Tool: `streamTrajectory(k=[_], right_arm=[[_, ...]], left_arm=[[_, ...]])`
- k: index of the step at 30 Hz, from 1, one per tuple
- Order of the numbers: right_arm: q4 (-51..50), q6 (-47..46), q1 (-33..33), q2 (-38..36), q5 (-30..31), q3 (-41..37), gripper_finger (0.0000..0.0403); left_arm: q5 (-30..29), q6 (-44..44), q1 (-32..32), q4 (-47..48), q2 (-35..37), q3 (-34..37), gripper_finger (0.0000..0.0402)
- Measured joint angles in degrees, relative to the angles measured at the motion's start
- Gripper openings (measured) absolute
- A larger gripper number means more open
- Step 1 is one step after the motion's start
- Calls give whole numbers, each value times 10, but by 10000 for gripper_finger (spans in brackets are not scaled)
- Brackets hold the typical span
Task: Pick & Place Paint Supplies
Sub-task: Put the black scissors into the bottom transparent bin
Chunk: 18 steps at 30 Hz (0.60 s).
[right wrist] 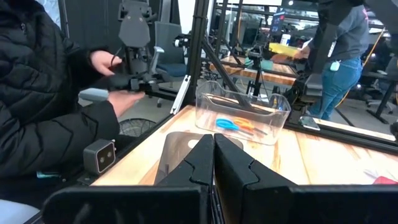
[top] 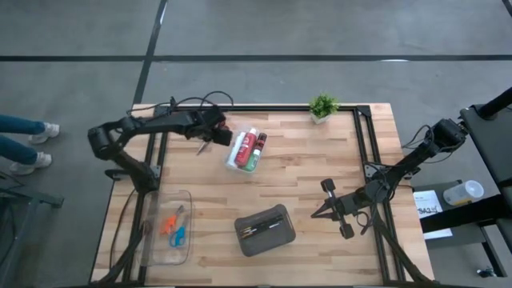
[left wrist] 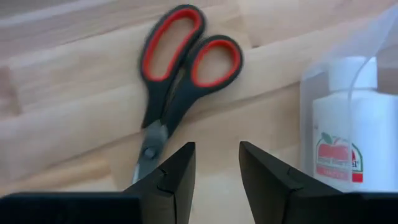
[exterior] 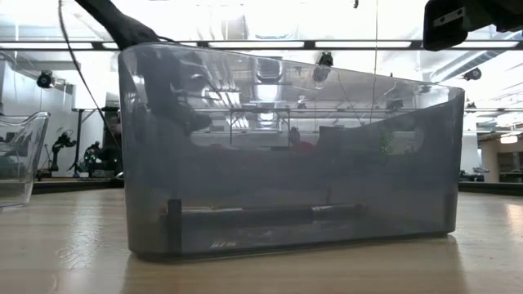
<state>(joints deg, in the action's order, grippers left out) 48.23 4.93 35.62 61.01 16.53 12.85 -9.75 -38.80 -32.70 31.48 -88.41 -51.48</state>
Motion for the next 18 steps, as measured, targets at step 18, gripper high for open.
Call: streamTrajectory(k=[18], right_arm=[[0,0,0,0,0,0,8]], left_arm=[[51,127,-83,94,-157,-168,131]])
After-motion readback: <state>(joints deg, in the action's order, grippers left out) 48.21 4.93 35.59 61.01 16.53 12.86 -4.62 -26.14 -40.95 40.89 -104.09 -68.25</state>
